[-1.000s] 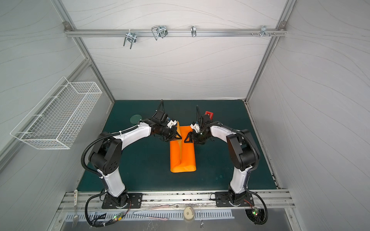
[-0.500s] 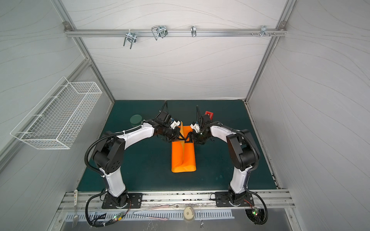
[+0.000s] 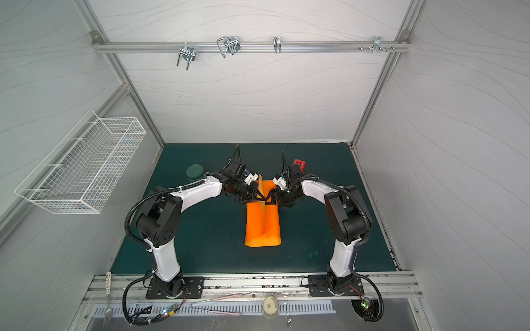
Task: Wrap a gift box in wrapping paper
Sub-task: Fold the wrapping paper for the gift box.
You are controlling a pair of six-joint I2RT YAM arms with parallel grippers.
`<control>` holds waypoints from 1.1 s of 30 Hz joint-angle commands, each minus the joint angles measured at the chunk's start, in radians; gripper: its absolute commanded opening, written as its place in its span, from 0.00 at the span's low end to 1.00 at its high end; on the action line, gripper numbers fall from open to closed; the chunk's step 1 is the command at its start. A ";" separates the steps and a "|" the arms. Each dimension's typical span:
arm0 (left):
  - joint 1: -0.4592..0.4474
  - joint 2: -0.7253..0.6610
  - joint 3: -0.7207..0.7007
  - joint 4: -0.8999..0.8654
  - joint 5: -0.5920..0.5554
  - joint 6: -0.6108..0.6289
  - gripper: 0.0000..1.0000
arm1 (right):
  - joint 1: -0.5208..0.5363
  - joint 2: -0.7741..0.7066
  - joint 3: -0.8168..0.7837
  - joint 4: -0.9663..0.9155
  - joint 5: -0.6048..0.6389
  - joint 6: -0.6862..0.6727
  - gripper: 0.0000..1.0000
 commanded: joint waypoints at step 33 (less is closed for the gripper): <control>-0.004 0.071 -0.037 0.098 -0.015 0.004 0.00 | -0.090 -0.062 -0.066 -0.036 -0.115 -0.114 0.90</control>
